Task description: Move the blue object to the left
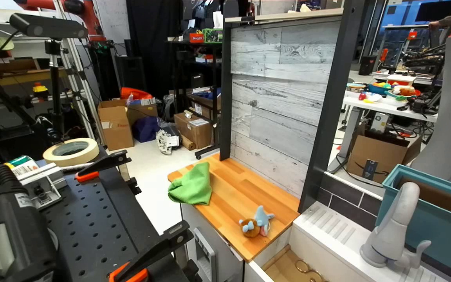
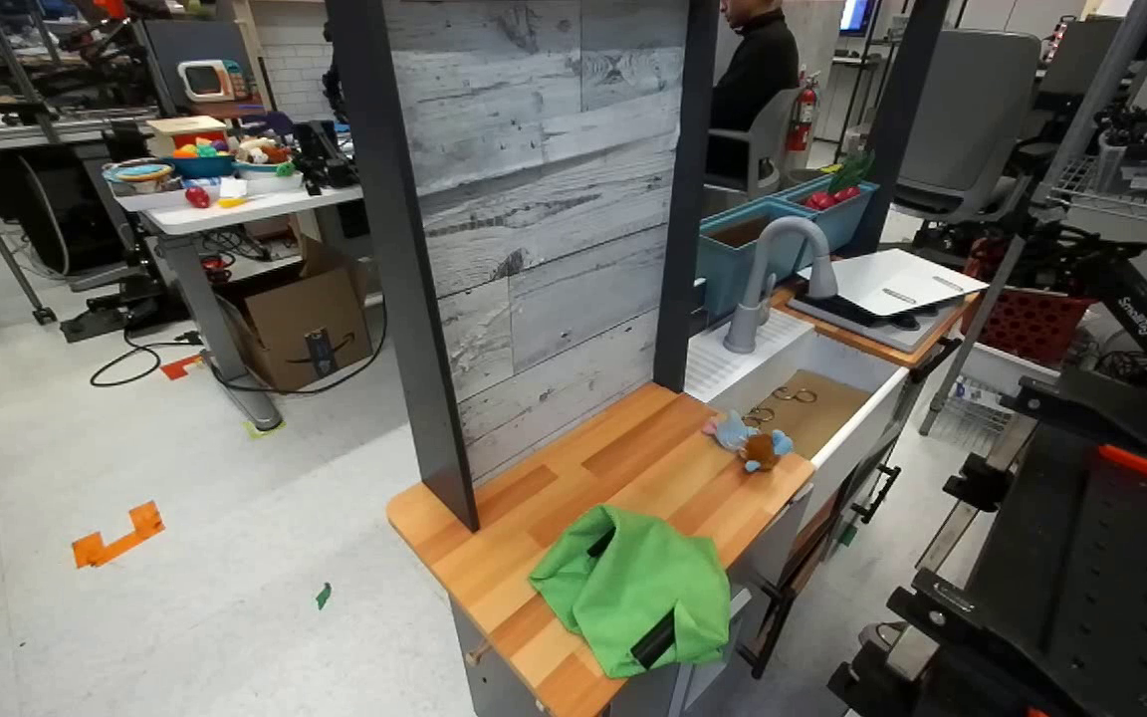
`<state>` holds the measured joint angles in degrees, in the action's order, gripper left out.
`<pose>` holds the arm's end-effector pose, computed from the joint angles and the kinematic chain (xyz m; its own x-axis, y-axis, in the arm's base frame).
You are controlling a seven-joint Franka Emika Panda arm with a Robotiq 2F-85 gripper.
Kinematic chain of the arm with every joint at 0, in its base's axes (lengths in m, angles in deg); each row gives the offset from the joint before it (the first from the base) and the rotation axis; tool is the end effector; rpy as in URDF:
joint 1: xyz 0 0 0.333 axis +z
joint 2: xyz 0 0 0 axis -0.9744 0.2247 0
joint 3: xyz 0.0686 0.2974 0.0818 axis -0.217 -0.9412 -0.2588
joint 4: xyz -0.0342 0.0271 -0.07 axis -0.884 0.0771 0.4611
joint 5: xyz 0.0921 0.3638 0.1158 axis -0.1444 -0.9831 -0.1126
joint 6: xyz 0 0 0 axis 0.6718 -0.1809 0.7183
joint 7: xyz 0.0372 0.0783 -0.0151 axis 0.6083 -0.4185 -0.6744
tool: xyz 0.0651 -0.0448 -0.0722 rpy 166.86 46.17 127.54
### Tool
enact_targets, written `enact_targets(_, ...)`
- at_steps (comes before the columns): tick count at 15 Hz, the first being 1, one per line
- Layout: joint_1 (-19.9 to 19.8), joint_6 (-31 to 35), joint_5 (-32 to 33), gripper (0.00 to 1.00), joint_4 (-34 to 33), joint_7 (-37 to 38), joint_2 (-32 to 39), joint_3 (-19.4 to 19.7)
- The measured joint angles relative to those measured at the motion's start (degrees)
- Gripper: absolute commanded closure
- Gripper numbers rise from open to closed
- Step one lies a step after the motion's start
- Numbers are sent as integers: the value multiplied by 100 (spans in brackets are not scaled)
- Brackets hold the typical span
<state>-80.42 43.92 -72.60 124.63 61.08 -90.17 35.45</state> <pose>0.4357 -0.0821 0.4245 0.9826 -0.1049 -0.1530 -0.1092 -0.9938 -0.0199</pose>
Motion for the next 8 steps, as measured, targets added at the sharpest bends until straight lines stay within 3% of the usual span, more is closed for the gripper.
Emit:
enact_targets(3,0,409,24,0,120,65,181,-72)
enact_targets(8,5,2113,73,0,309,201,1174,-249)
